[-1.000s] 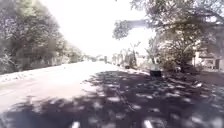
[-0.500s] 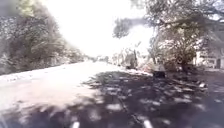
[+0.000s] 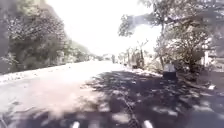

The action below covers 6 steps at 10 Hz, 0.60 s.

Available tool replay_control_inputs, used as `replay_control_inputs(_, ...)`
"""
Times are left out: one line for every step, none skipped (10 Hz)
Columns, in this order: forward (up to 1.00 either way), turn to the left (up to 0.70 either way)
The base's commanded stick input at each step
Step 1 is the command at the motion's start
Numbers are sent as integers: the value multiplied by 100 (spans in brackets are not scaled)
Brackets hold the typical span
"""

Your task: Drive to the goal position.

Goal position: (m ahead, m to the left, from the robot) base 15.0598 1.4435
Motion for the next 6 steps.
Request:
replay_control_inputs(50, 0)
replay_control_inputs(50, 0)
replay_control_inputs(50, 0)
replay_control_inputs(50, 0)
replay_control_inputs(50, 0)
replay_control_inputs(50, 0)
